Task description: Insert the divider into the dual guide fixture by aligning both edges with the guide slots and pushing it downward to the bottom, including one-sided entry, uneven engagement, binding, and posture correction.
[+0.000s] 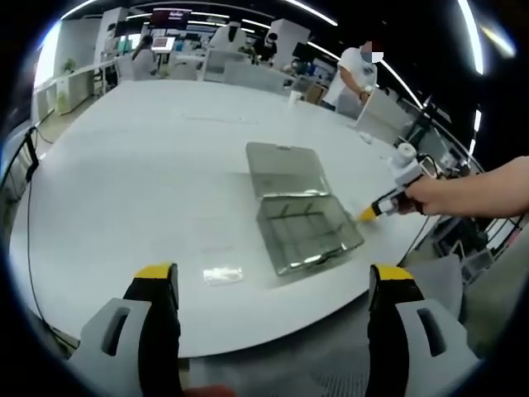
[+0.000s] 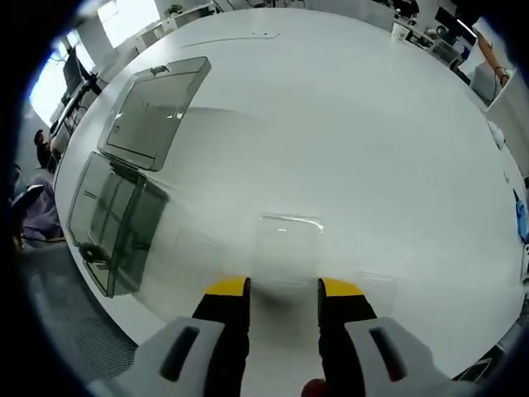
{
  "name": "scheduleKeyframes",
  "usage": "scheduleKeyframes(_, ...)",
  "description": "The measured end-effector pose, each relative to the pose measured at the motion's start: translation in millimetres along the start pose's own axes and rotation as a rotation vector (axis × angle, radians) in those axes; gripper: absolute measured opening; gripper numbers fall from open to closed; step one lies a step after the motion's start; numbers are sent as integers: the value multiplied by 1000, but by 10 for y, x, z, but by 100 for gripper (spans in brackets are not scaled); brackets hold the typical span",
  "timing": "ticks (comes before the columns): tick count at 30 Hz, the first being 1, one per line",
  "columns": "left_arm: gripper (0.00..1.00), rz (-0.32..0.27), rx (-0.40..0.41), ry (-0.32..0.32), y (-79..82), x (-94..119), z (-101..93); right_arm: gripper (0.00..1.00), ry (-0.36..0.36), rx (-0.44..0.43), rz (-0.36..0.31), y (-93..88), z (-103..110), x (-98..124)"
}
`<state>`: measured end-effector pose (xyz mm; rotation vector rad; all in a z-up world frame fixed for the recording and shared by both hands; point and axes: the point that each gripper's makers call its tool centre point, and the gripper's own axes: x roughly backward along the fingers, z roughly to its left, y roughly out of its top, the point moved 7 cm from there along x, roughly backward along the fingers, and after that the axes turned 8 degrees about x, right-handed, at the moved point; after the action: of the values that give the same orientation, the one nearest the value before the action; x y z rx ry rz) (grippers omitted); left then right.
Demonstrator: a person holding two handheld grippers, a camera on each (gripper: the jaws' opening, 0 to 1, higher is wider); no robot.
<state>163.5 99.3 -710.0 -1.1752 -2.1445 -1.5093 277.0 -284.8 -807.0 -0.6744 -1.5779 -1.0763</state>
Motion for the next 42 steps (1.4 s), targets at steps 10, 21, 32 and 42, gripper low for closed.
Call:
scheduleKeyframes(10, 94, -2, 2, -4, 7, -13, -3, 28, 10, 20, 2, -19, 15, 26)
scheduleKeyframes(21, 94, -1, 2, -13, 15, -39, -11, 28, 33, 88, -12, 2, 144, 183)
scheduleKeyframes(32, 93, 2, -9, -35, 64, -106, -72, 28, 66, 194, -20, 59, 160, 251)
scheduleKeyframes(42, 92, 7, -15, -69, 109, -192, -169, 28, 79, 310, -37, 149, 212, 367)
